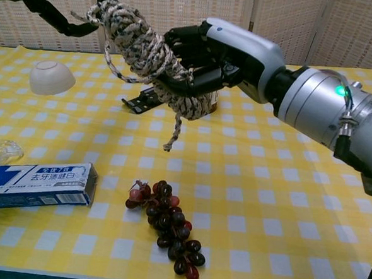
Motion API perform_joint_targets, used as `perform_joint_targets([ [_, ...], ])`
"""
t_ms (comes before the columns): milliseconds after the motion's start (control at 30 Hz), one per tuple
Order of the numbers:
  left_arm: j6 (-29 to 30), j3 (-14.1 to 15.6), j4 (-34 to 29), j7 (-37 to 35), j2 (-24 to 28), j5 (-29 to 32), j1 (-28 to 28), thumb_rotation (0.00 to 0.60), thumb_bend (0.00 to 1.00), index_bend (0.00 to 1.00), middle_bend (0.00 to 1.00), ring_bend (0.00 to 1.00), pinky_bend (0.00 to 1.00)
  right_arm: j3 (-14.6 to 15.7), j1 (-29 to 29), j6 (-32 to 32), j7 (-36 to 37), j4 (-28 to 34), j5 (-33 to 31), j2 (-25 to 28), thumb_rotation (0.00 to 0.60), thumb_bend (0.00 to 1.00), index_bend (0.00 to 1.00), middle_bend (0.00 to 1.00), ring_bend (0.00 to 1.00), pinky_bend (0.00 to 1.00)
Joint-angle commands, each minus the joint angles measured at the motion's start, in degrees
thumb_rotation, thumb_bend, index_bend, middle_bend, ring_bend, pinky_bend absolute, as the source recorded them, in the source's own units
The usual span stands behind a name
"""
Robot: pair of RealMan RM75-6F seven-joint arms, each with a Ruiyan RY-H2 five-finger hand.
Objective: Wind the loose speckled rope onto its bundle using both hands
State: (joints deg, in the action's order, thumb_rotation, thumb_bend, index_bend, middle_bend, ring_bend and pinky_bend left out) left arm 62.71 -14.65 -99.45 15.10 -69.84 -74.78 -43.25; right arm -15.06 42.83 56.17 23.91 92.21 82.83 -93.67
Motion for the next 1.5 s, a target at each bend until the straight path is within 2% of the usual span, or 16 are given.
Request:
perform_joint_targets([
  [33, 1.08, -0.64, -1.60, 3.96, -1.06, -0.11, -1.20, 0.600, 0.53, 0.69, 0.18, 0.05, 0.00, -0.46, 1.70, -2.60, -4.47, 1.63, -3.53, -0.07, 0.600, 0.74, 0.91, 0.77, 0.80, 0.68],
  [500, 2.05, -0.19, -3.07, 17.65, -5.04, -2.74, -5.14, 0.600, 0.53, 0.68, 0.18, 0.03, 0.00, -2.25, 5.98, -7.30, -18.40, 4.47, -18.35, -2.19, 0.600, 0.74, 0.92, 0.78, 0.80, 0.69],
  [767, 5.54, 1.29, -3.15, 19.98, -6.58, -6.42, -4.21, 0.600, 0.53, 0.68, 0.18, 0.03, 0.00, -5.02, 7.35, -4.49, -23.58, 5.11, -30.82, -4.97, 0.600, 0.74, 0.92, 0.78, 0.81, 0.69],
  [967, 8.18, 2.53, -4.05, 21.41, -7.43, -8.15, -2.55, 0.600, 0.53, 0.68, 0.17, 0.02, 0.00, -7.24, 7.98, -0.86, -25.08, 4.19, -36.59, -8.14, 0.600, 0.74, 0.92, 0.78, 0.81, 0.69],
  [1100, 8.68, 2.81, -5.69, 21.73, -8.00, -6.57, -1.49, 0.600, 0.53, 0.69, 0.16, 0.00, 0.00, -8.27, 7.65, 2.76, -24.99, 3.24, -36.88, -10.69, 0.600, 0.74, 0.92, 0.78, 0.81, 0.69],
  [1500, 12.76, 1.18, -5.54, 20.12, -10.07, -3.79, 1.20, 0.600, 0.53, 0.69, 0.15, 0.00, 0.00, -11.84, 3.61, 8.47, -15.50, 0.98, -33.06, -16.04, 0.600, 0.74, 0.92, 0.78, 0.80, 0.70],
])
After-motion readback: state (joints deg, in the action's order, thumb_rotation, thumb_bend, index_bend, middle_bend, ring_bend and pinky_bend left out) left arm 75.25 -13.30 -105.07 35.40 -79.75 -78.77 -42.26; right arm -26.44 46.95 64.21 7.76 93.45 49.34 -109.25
